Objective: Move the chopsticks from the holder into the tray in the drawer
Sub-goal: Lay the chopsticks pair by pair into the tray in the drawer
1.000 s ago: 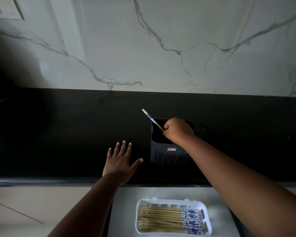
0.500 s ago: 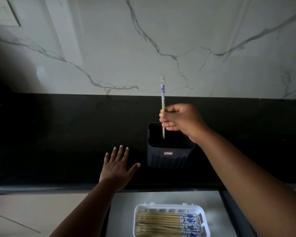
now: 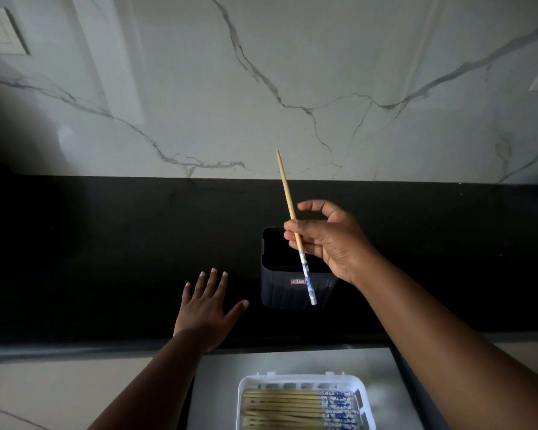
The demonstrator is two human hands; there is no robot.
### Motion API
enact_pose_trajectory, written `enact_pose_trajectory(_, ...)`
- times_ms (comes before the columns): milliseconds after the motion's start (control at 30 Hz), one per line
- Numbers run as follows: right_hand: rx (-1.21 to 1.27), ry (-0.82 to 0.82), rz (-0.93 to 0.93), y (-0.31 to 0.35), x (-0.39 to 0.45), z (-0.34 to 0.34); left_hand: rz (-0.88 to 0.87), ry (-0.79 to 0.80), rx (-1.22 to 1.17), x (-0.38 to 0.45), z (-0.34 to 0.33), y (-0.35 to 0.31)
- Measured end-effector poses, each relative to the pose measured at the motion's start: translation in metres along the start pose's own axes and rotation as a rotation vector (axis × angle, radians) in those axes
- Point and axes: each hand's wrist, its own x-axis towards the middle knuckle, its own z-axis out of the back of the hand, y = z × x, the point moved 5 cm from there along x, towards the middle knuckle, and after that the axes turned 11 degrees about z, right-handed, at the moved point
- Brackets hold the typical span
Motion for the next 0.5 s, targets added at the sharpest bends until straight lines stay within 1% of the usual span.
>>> enact_pose_trajectory(100,-0.017,0.138,0.009,-0.004,-0.013,-0.007,0.001,0.001,-0.005,0.0,0.0,0.0)
enact_pose_trajectory(200,-0.14,0.323,-0.037,-0.024,-0.035,-0.014,0.001,-0.002,-0.004,0.0,0.001,0.0)
enact_pose_trajectory(267,-0.314,0.408,-0.085,-0.053,-0.055,-0.01,0.0,-0.001,-0.007,0.001,0.001,0.0)
enact_pose_trajectory(367,-0.675,0.483,-0.178,-0.106,-0.088,0.013,0.003,-0.003,0.001,0.002,-0.001,0.0)
enact_pose_trajectory(500,-0.961,0.565,-0.266,-0.172,-0.132,0.051,-0.008,0.0,0.006,0.001,-0.002,0.0)
